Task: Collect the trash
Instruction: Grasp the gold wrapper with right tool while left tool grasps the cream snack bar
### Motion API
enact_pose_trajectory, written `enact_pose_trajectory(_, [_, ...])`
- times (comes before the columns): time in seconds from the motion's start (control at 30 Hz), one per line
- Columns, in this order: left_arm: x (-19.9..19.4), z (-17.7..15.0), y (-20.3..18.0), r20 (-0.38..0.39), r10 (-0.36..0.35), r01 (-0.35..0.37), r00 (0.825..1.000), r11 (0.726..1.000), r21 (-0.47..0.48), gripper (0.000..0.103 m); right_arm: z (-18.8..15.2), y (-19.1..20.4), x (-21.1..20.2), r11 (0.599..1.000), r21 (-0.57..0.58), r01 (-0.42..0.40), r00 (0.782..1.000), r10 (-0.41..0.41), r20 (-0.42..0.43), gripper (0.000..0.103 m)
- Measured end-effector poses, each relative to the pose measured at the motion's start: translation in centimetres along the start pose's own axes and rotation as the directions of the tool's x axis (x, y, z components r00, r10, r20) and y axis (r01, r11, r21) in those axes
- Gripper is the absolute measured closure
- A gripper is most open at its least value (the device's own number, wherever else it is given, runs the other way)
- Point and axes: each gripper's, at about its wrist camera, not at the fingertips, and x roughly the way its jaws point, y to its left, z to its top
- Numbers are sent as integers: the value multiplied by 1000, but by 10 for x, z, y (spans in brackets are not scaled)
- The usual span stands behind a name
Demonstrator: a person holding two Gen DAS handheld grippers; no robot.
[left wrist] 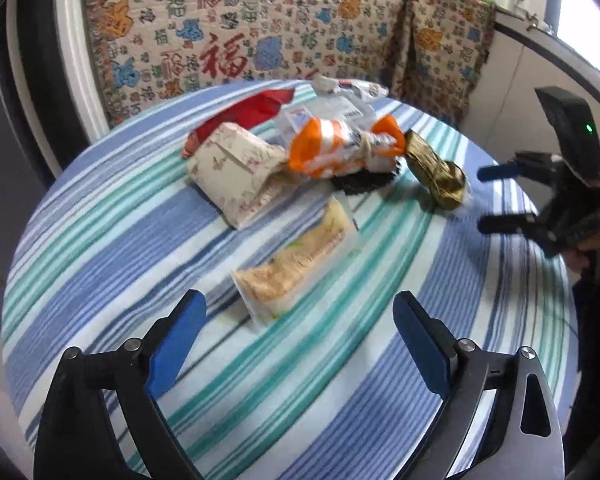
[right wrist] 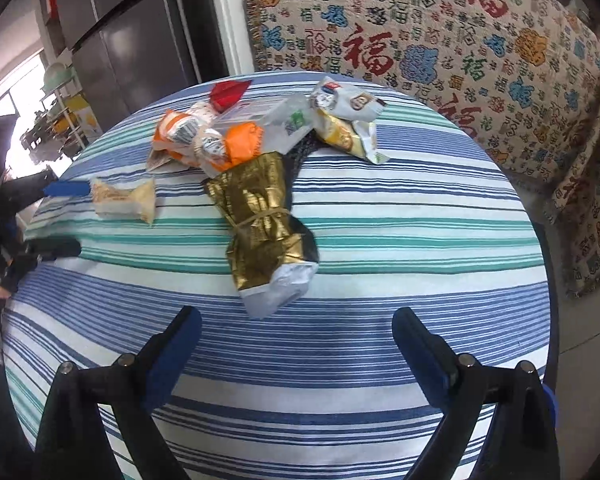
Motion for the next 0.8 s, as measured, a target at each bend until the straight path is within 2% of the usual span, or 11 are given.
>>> enact_pose_trajectory(0.1, [20, 12, -5, -5, 61, -61, 998, 997, 40, 8, -4, 16, 16, 996, -72, 42, 998, -46, -48, 4])
enact_pose_trajectory(0.17, [30, 16, -11, -18, 52, -50, 999, 997, 66, 8, -4, 12, 16, 999, -42, 25, 999, -27, -27, 0])
enact_pose_trajectory(0.27, [34, 12, -22, -66, -12, 20, 998, 993, 119, 13, -2, 9, 14, 998, -65, 10, 1000, -11, -15, 0])
enact_pose_trajectory(0.3, [35, 9, -27, -94, -46, 58, 995, 989, 134, 22, -2, 8, 13, 998, -70, 6, 1000, -7, -12, 0])
enact_pose_trajectory(0.33, [35, 5, -32, -125, -82, 100, 989, 985, 142, 25, -2, 7, 12, 997, -76, 2, 1000, -2, -10, 0])
enact_pose_trajectory(0.47, [16, -14, -45, -156, -162, 186, 974, 971, 151, 22, -1, 5, 12, 995, -100, -13, 999, 10, -30, 0])
enact_pose_trajectory(0.53, [12, -15, -44, -138, -151, 167, 979, 979, 117, 16, -1, 0, 13, 996, -89, -3, 999, -1, -49, 0])
enact_pose_trajectory(0.6, [14, -11, -45, -115, -93, 106, 989, 989, 105, 11, 2, -8, 12, 999, -52, 8, 998, -11, -55, 1])
enact_pose_trajectory(0.67, [20, -7, -49, -108, -46, 59, 993, 992, 113, 11, 9, -11, 4, 999, -38, -32, 999, 31, -23, 1])
enact_pose_trajectory(0.73, [26, -4, -52, -112, -34, 48, 993, 991, 124, 11, 17, -7, -4, 998, -41, -45, 999, 46, 12, 1])
enact_pose_trajectory(0.8, [30, -2, -54, -122, -39, 55, 992, 990, 129, 13, 25, -1, -7, 997, -53, -58, 998, 60, 27, 8])
